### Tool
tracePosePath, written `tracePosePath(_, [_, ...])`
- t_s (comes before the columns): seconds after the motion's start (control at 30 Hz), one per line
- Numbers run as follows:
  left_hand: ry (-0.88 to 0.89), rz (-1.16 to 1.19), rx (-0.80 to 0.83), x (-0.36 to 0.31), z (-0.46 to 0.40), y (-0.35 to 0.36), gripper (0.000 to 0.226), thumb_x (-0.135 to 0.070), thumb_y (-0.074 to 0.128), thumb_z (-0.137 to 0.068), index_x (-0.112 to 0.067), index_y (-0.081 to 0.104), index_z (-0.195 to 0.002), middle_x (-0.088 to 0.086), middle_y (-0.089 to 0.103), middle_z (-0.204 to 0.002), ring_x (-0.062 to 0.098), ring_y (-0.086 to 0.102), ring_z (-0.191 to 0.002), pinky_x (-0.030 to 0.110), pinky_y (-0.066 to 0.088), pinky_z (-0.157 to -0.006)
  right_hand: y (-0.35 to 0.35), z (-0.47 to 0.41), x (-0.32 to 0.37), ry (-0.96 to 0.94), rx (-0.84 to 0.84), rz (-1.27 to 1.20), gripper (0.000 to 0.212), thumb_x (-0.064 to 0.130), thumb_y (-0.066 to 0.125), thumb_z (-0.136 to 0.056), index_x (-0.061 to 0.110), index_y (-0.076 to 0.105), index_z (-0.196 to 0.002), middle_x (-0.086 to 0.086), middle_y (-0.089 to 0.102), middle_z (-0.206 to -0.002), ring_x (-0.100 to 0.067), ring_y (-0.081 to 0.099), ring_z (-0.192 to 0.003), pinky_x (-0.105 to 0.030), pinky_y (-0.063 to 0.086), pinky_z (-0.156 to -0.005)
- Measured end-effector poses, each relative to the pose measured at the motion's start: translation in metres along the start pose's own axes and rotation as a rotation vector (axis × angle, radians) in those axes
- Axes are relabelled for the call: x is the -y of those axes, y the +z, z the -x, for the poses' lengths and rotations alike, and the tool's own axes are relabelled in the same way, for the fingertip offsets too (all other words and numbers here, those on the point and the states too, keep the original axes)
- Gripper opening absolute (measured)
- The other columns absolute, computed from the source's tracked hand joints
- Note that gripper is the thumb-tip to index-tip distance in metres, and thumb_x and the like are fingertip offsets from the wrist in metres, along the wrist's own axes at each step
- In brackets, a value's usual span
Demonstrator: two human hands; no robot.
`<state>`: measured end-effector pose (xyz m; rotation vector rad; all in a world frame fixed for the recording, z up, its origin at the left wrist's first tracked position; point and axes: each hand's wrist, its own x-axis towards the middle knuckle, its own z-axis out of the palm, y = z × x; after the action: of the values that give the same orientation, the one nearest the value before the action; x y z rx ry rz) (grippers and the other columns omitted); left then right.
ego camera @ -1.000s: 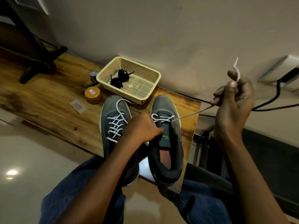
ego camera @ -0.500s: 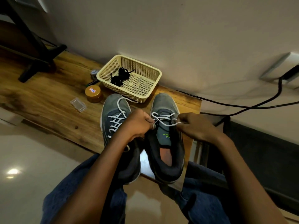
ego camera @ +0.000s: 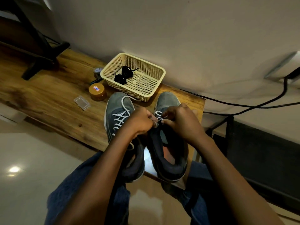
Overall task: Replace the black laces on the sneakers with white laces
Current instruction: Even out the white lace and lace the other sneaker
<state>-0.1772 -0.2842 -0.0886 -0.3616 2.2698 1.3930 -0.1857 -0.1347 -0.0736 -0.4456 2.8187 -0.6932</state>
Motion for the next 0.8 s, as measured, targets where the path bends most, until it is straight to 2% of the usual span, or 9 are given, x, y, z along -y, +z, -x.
tracePosePath(0.07, [-0.004, 0.005, -0.002, -0.001, 0.001, 0.000, 0.010, -0.003, 0.064, -0.086, -0.006, 0.071, -0.094, 0.011, 0.069, -0.091, 0.018, 0.060, -0.080, 0.024, 0.044, -0.067, 0.000, -0.001, -0.003, 0.012, -0.038, -0.040, 0.004, 0.021, 0.073, -0.082, 0.023, 0.073, -0.085, 0.002, 0.071, -0.090, -0.021, 0.062, -0.096, -0.052, 0.046, -0.087])
tracePosePath(0.23, [-0.016, 0.001, -0.014, -0.002, 0.003, 0.000, 0.009, -0.005, 0.064, -0.087, -0.013, 0.069, -0.088, 0.006, 0.065, -0.084, 0.014, 0.056, -0.071, 0.020, 0.041, -0.053, -0.001, 0.002, -0.011, 0.062, 0.005, -0.081, 0.027, 0.021, 0.074, -0.080, 0.035, 0.061, -0.061, 0.012, 0.066, -0.078, -0.022, 0.062, -0.093, -0.054, 0.048, -0.084])
tracePosePath(0.33, [-0.029, 0.024, -0.013, -0.002, 0.002, 0.000, 0.009, -0.004, 0.065, -0.086, -0.012, 0.069, -0.084, 0.009, 0.066, -0.085, 0.019, 0.059, -0.077, 0.025, 0.047, -0.061, 0.002, 0.003, -0.010, 0.055, 0.013, -0.122, 0.013, 0.021, 0.075, -0.080, 0.032, 0.072, -0.075, 0.009, 0.072, -0.090, -0.020, 0.062, -0.100, -0.053, 0.048, -0.086])
tracePosePath(0.43, [-0.028, 0.044, -0.006, -0.002, 0.002, 0.000, 0.007, -0.003, 0.065, -0.085, -0.008, 0.069, -0.083, 0.011, 0.066, -0.086, 0.022, 0.061, -0.081, 0.036, 0.053, -0.073, 0.005, 0.002, -0.006, 0.053, -0.016, -0.148, 0.014, 0.016, 0.072, -0.082, 0.029, 0.075, -0.087, 0.007, 0.073, -0.097, -0.017, 0.063, -0.102, -0.052, 0.047, -0.089])
tracePosePath(0.5, [-0.024, 0.040, -0.004, -0.001, 0.001, 0.001, 0.009, -0.003, 0.065, -0.085, -0.010, 0.068, -0.080, 0.010, 0.066, -0.085, 0.023, 0.062, -0.082, 0.039, 0.054, -0.076, 0.007, 0.003, -0.005, 0.064, -0.035, -0.179, 0.018, 0.015, 0.073, -0.082, 0.033, 0.072, -0.081, 0.008, 0.073, -0.093, -0.015, 0.064, -0.098, -0.051, 0.047, -0.090])
tracePosePath(0.6, [-0.025, 0.044, -0.013, -0.001, 0.001, 0.001, 0.013, -0.001, 0.065, -0.083, -0.011, 0.068, -0.076, 0.009, 0.065, -0.079, 0.022, 0.061, -0.079, 0.041, 0.055, -0.076, 0.008, 0.005, -0.003, 0.057, -0.084, -0.215, 0.030, 0.012, 0.076, -0.078, 0.036, 0.059, -0.069, 0.011, 0.067, -0.078, -0.009, 0.064, -0.083, -0.050, 0.050, -0.084])
tracePosePath(0.73, [-0.033, 0.056, -0.015, -0.002, 0.001, 0.001, 0.012, 0.000, 0.065, -0.083, -0.011, 0.069, -0.077, 0.012, 0.068, -0.086, 0.024, 0.063, -0.081, 0.042, 0.056, -0.078, 0.009, 0.008, 0.000, 0.037, -0.126, -0.231, 0.025, 0.002, 0.071, -0.076, 0.023, 0.057, -0.077, 0.005, 0.063, -0.075, -0.007, 0.060, -0.072, -0.043, 0.052, -0.074])
tracePosePath(0.8, [-0.033, 0.052, -0.014, -0.001, 0.001, 0.001, 0.013, -0.002, 0.065, -0.083, -0.013, 0.068, -0.077, 0.012, 0.069, -0.087, 0.025, 0.064, -0.084, 0.043, 0.056, -0.080, 0.011, 0.008, 0.001, 0.050, -0.146, -0.219, 0.026, 0.002, 0.069, -0.075, 0.023, 0.054, -0.076, 0.005, 0.062, -0.073, -0.009, 0.059, -0.070, -0.042, 0.051, -0.073])
